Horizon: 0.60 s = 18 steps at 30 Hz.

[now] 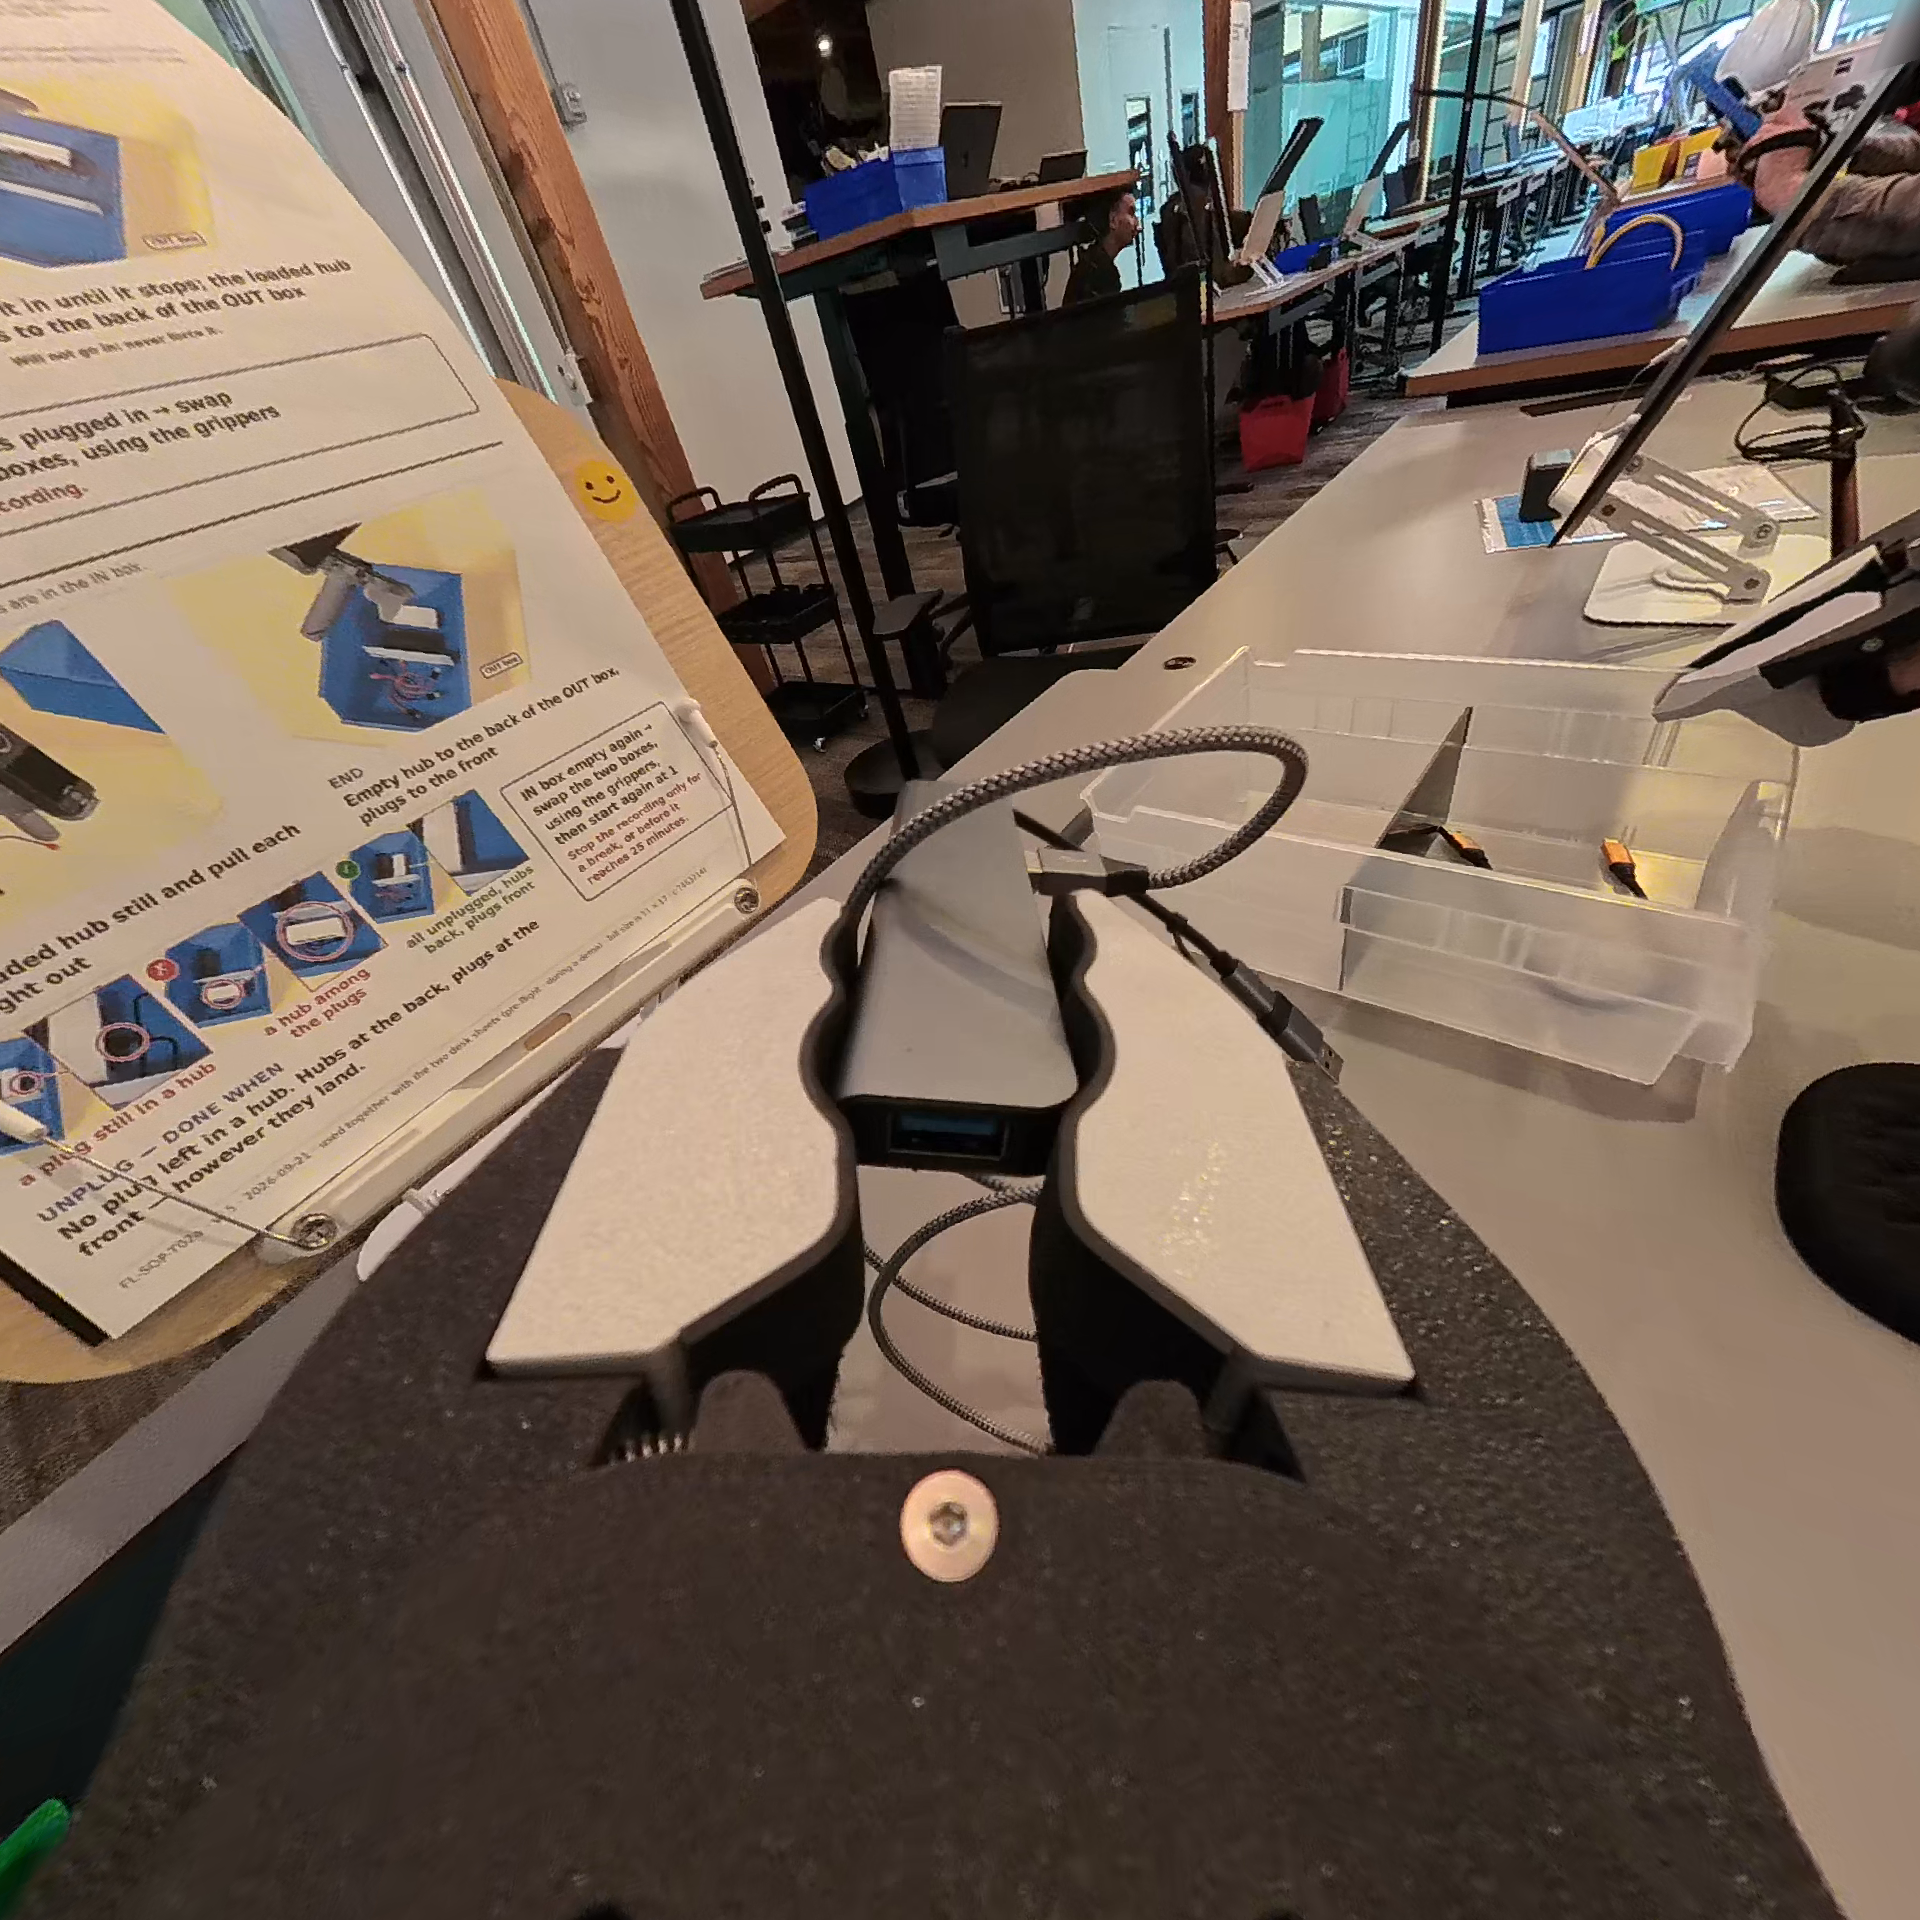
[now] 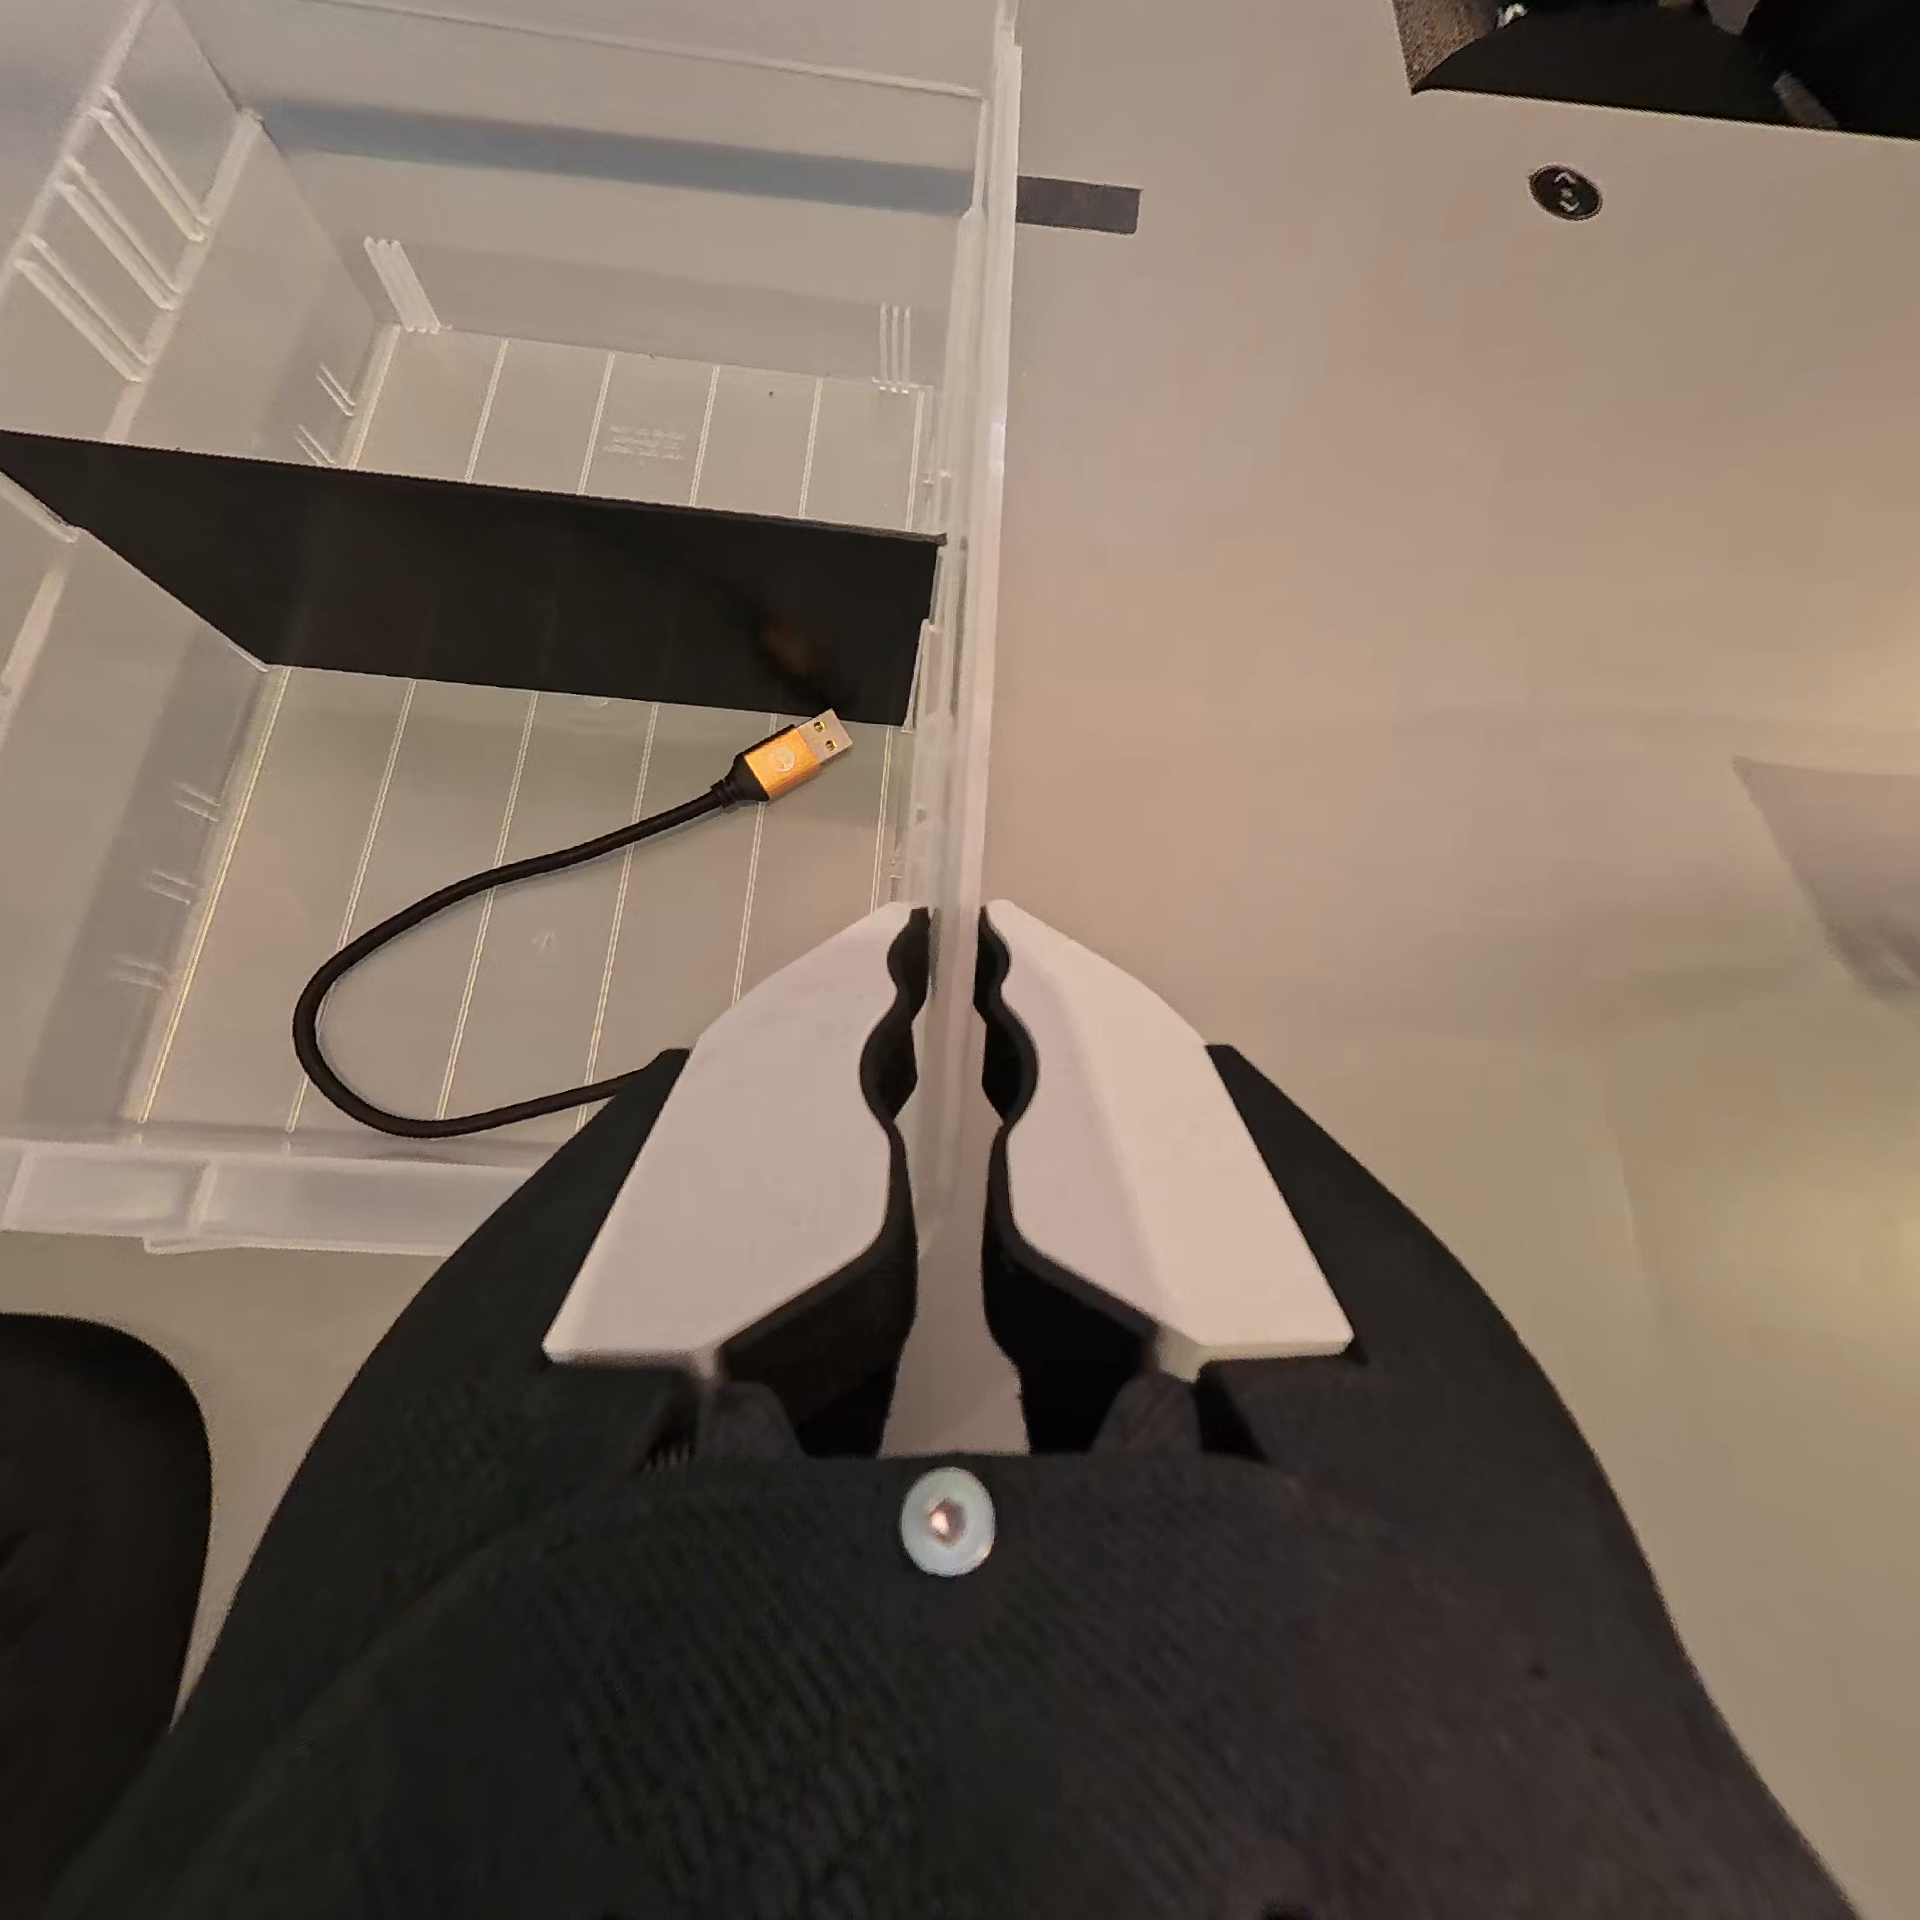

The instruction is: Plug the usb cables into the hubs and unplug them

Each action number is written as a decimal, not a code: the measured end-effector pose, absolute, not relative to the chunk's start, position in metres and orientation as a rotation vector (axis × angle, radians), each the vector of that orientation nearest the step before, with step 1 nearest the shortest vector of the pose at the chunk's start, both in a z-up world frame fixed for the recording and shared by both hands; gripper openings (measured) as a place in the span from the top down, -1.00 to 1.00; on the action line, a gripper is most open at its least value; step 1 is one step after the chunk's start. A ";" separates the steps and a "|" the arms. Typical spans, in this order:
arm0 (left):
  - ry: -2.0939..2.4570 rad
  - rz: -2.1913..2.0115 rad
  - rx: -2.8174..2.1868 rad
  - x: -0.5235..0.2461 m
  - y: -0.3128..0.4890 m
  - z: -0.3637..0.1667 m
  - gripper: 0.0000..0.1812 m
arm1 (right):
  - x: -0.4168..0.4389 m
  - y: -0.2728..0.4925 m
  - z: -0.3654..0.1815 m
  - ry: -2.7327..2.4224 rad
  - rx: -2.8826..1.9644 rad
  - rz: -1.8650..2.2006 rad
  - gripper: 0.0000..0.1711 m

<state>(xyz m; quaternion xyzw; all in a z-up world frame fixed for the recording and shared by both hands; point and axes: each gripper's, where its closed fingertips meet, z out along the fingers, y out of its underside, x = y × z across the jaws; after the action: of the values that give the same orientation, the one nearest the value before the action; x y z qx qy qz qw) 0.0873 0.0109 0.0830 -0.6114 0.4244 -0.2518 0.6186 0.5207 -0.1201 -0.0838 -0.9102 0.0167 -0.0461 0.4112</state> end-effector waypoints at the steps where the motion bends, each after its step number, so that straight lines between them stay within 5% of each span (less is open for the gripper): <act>1: 0.973 -0.584 -1.405 0.087 0.011 0.084 0.61 | 0.522 -0.120 -0.084 0.041 -2.290 -0.123 0.89; 18: 1.044 -0.743 -1.479 0.097 0.005 0.068 0.62 | 0.529 -0.120 -0.084 0.050 -2.276 -0.160 0.89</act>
<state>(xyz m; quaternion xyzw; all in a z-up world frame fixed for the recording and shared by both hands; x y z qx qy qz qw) 0.0965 0.0052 0.0682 -0.6270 0.4427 -0.3149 0.5584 0.5294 -0.1204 -0.0839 -0.9066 0.0199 -0.0636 0.4166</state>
